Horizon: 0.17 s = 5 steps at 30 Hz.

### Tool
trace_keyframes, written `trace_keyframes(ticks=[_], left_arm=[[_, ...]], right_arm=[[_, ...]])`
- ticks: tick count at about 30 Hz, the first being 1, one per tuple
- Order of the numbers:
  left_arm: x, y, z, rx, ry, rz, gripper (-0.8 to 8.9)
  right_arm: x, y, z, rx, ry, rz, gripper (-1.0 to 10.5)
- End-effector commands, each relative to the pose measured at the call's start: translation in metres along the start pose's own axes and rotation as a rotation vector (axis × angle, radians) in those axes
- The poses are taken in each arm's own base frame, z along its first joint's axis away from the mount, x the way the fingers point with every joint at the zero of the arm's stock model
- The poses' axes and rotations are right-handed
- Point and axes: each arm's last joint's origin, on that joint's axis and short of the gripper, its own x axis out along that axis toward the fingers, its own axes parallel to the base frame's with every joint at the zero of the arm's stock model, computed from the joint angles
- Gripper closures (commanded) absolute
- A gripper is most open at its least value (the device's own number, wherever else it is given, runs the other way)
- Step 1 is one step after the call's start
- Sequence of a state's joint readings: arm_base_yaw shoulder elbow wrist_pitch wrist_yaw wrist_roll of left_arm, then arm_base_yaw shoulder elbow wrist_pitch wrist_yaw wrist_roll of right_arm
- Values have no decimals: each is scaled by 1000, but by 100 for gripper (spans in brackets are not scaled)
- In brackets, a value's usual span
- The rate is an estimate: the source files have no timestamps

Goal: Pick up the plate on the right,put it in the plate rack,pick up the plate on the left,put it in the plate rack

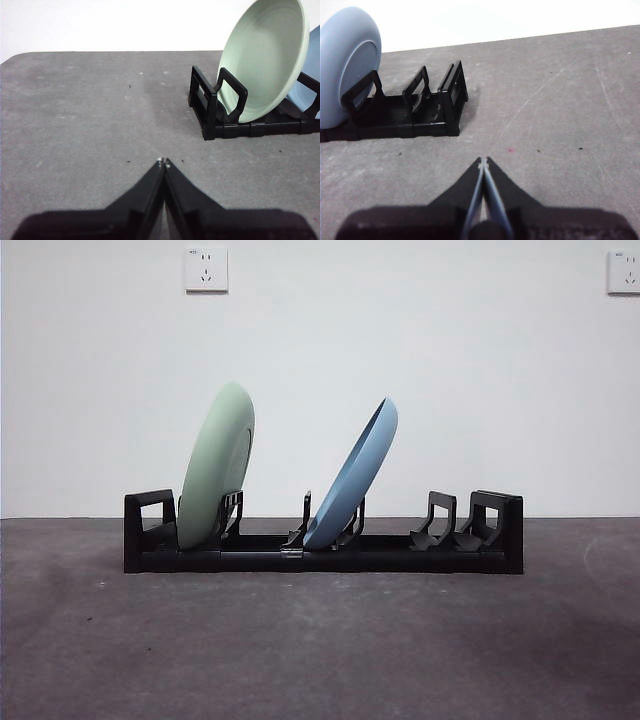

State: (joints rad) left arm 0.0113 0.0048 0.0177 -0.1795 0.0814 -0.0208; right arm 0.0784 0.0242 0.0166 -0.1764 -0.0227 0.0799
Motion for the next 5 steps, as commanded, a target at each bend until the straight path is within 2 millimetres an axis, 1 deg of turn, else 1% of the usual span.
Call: trace_keyframes(ticks=[1,5], left_arm=[[1,1,-4,-11,10,4,816],[1,1,-4,-11,11,4,816]], right_arm=[[1,0,-3,9,19,-3,946],[1,0,-3,9,18,-3,946]])
